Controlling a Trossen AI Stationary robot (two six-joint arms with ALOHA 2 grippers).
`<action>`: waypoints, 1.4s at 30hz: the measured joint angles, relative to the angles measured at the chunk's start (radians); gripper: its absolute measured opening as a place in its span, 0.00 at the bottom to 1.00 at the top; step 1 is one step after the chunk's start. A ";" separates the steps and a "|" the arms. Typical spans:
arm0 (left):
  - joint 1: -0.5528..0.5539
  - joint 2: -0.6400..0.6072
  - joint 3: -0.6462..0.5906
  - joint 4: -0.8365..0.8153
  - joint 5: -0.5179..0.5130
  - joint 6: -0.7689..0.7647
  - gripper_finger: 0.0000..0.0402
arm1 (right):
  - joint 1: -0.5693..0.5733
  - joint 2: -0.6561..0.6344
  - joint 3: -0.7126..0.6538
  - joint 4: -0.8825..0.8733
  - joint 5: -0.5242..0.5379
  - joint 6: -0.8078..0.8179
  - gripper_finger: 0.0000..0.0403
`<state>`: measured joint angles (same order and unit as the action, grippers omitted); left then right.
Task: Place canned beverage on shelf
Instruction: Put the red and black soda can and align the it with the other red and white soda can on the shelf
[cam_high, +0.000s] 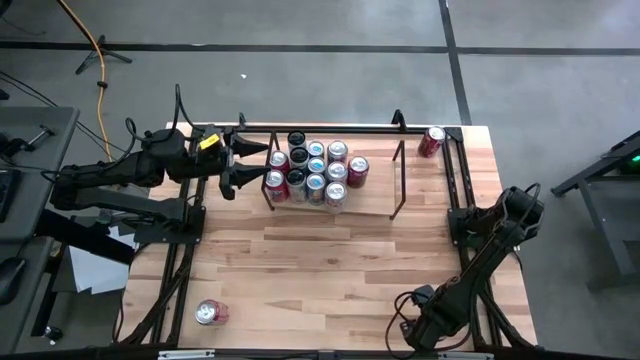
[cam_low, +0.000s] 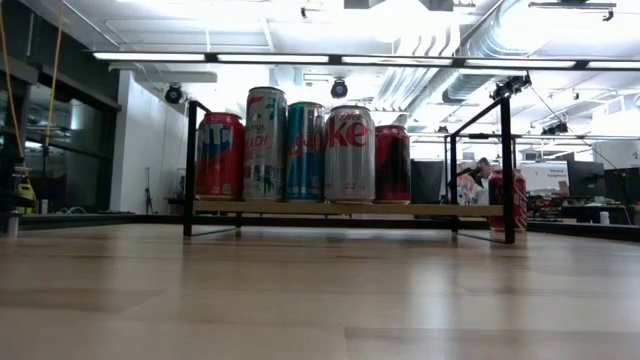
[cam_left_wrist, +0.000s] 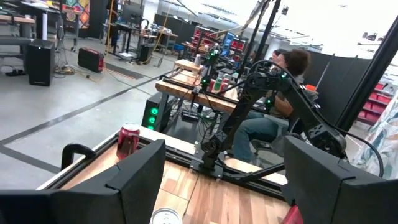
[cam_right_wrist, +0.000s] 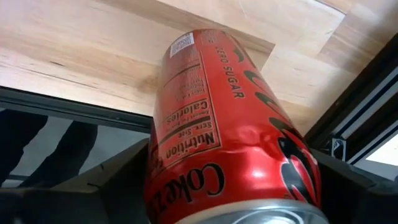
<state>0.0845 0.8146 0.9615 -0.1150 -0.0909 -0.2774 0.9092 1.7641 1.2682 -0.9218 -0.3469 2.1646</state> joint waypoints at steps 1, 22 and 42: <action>0.000 0.000 0.000 0.000 -0.001 0.000 0.69 | 0.000 0.000 0.000 0.000 -0.003 0.000 0.82; 0.000 0.000 0.000 0.007 -0.003 0.000 0.69 | -0.293 -0.111 0.457 -0.393 0.222 -0.517 0.72; 0.000 0.000 0.000 0.006 -0.002 0.000 0.69 | -0.910 0.004 0.642 -0.652 0.339 -1.240 0.72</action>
<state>0.0841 0.8143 0.9615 -0.1085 -0.0925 -0.2775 -0.0008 1.7677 1.9097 -1.5734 -0.0082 0.9242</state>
